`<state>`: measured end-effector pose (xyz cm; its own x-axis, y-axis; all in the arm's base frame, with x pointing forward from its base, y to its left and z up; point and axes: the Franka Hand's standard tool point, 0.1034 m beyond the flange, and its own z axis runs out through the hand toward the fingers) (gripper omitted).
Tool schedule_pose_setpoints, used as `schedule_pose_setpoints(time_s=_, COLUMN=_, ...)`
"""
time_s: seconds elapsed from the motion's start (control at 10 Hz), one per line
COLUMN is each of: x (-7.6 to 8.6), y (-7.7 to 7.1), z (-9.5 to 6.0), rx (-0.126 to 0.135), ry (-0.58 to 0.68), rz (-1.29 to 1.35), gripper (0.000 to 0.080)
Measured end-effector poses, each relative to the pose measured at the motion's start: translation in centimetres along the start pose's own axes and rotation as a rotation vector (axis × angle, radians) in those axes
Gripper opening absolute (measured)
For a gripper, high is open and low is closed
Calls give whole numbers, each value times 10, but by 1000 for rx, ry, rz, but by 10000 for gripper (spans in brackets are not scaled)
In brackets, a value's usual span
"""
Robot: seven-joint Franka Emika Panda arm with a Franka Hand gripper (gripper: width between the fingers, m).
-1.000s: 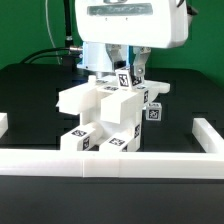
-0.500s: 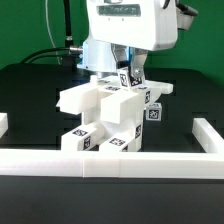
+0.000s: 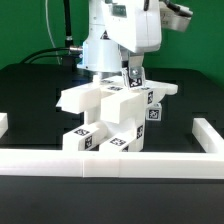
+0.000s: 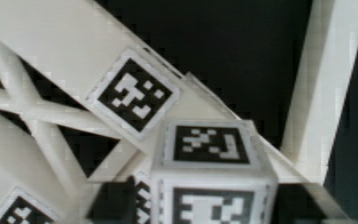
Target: Assemble chair
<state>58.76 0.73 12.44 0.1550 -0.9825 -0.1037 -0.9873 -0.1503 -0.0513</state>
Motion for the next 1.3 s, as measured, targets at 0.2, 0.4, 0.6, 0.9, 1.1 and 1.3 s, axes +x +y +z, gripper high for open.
schedule_pose_setpoints(time_s=0.2, x=-3, y=-1, z=0, rx=1, ry=-1, rz=-48, gripper=602)
schedule_pose_setpoints(time_s=0.4, x=-9, y=-2, z=1, rx=-1, ry=-2, rz=-243, gripper=640)
schedule_pose_setpoints(time_s=0.6, x=-9, y=-2, z=1, rx=-1, ry=-2, rz=-394, gripper=647)
schedule_pose_setpoints(time_s=0.9, x=-8, y=-2, z=1, rx=-1, ry=-2, rz=-652, gripper=649)
schedule_pose_setpoints(time_s=1.1, x=-8, y=-1, z=1, rx=-1, ry=-3, rz=-789, gripper=649)
schedule_pose_setpoints(time_s=1.3, x=-9, y=-1, z=2, rx=-2, ry=-3, rz=-949, gripper=649)
